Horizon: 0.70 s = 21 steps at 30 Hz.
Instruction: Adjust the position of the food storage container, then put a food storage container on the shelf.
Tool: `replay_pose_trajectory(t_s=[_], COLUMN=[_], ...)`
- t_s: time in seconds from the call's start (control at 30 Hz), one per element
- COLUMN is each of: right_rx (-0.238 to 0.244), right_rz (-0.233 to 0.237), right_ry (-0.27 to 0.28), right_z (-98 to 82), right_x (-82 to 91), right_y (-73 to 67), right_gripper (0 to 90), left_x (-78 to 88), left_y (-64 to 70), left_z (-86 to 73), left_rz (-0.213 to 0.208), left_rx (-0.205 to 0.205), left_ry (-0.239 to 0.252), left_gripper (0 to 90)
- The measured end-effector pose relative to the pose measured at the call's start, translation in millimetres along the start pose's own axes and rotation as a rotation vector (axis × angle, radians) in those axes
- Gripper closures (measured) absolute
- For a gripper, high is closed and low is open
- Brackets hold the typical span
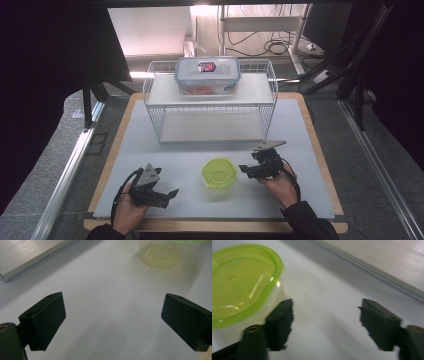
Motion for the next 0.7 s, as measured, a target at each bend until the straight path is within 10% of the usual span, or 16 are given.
replay_pose_trajectory(t_s=[0.7], right_rx=[0.046], right_rz=[-0.044], right_ry=[0.068], right_z=[9.6], right_x=[17.8], right_y=[-3.4], right_gripper=[1.3], left_x=[-1.2], left_y=[1.0], left_z=[0.3], left_rz=[-0.001], left_rx=[-0.002], left_ry=[0.000], left_gripper=[5.4])
Point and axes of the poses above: each handheld gripper's, and its own axes: x roughly backward along the jaws, z roughly out of its top, y roughly to its right, the point moved 3 cm from there along -x, roughly forward along the jaws, and after that the axes turned 8 degrees about y, right-handed, at the moved point
